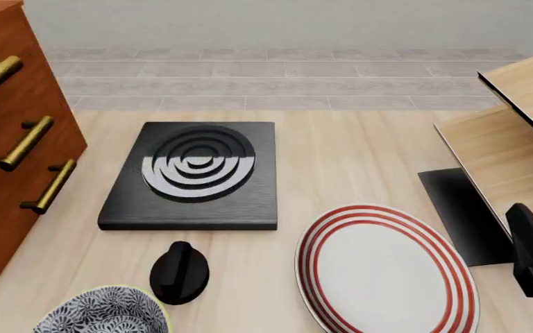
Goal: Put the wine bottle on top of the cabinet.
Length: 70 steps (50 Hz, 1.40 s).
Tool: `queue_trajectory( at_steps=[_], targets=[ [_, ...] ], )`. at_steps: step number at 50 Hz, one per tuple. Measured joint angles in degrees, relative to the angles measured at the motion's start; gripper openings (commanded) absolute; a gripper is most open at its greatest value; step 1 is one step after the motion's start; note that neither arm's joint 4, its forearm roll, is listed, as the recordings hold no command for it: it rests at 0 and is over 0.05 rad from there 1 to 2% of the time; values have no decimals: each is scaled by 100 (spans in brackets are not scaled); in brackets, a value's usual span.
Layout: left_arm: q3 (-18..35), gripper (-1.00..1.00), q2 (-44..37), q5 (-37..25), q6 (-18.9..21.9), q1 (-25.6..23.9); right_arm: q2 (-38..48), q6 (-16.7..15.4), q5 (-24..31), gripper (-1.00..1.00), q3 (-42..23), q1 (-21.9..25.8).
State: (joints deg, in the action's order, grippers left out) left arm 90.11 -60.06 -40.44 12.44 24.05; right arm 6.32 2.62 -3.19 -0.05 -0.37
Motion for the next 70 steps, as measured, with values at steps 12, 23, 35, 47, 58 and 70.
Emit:
queue_trajectory(
  at_steps=[12, 23, 35, 47, 58, 70],
  targets=[
    [-394, 100, -97, 171, 67, 197, 19, 17, -10, 100, 0, -7],
    [-602, 100, -100, 207, 104, 230, 39, 35, -20, 100, 1, -16],
    [-441, 100, 15, 26, 154, 170, 49, 45, -25, 100, 1, -21],
    [-85, 100, 244, -333, 180, -38, 51, 45, -26, 100, 1, -21],
    [122, 100, 579, -651, 200, -292, 41, 45, -21, 100, 1, -23],
    [-25, 100, 1142, -900, 105, -551, 21, 48, -8, 100, 1, -25]
  ],
)
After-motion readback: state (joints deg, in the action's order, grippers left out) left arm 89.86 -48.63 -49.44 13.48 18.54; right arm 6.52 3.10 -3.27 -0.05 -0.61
